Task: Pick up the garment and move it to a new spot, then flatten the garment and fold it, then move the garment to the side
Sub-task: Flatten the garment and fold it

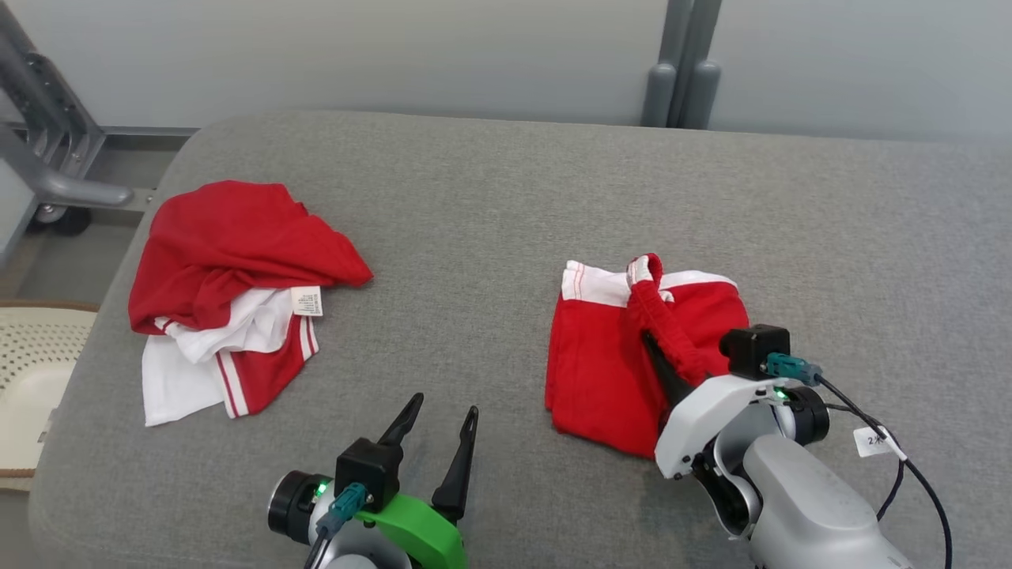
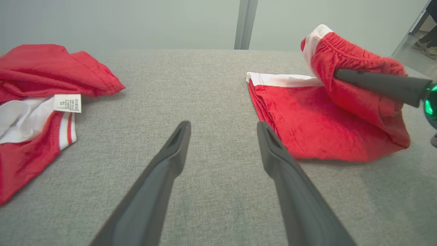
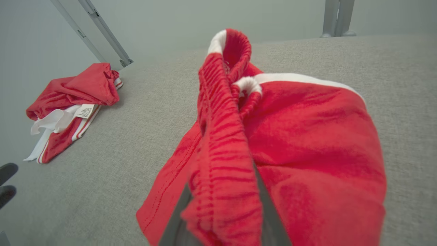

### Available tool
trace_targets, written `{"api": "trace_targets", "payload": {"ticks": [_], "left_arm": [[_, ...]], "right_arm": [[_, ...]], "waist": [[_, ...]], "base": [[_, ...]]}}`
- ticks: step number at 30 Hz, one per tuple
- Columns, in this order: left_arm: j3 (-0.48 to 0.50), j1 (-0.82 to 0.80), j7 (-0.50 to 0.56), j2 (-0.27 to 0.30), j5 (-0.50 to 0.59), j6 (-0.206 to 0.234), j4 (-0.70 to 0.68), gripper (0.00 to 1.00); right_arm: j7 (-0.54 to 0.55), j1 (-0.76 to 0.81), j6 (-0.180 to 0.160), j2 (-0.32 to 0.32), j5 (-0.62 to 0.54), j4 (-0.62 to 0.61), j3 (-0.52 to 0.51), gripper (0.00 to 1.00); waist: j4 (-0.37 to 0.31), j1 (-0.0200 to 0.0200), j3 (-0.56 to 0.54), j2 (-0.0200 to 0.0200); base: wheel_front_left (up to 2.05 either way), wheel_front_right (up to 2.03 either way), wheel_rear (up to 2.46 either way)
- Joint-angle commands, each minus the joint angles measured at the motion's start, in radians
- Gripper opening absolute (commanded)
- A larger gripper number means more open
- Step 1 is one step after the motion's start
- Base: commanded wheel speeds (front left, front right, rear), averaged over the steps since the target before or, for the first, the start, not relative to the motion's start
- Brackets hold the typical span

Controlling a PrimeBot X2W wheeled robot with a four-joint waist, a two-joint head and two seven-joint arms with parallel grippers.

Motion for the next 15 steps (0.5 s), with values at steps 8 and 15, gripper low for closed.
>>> {"api": "trace_targets", "payload": {"ticks": [8, 15], "left_arm": [[-0.010, 0.012, 0.000, 0.003, 0.001, -0.002, 0.006, 1.00], [-0.001, 0.024, 0.000, 0.003, -0.003, 0.008, 0.007, 1.00]], "right_arm": [[-0.029, -0.050, 0.000, 0.016, -0.018, 0.118, -0.007, 0.21], [-0.034, -0.067, 0.000, 0.019, 0.024, 0.107, 0.011, 1.00]], "waist": [[0.110, 0.0000, 0.006, 0.0000], [0.105, 0.0000, 0.011, 0.0000]], "base": [[0.00, 0.00, 0.00], [0.00, 0.00, 0.00]]}}
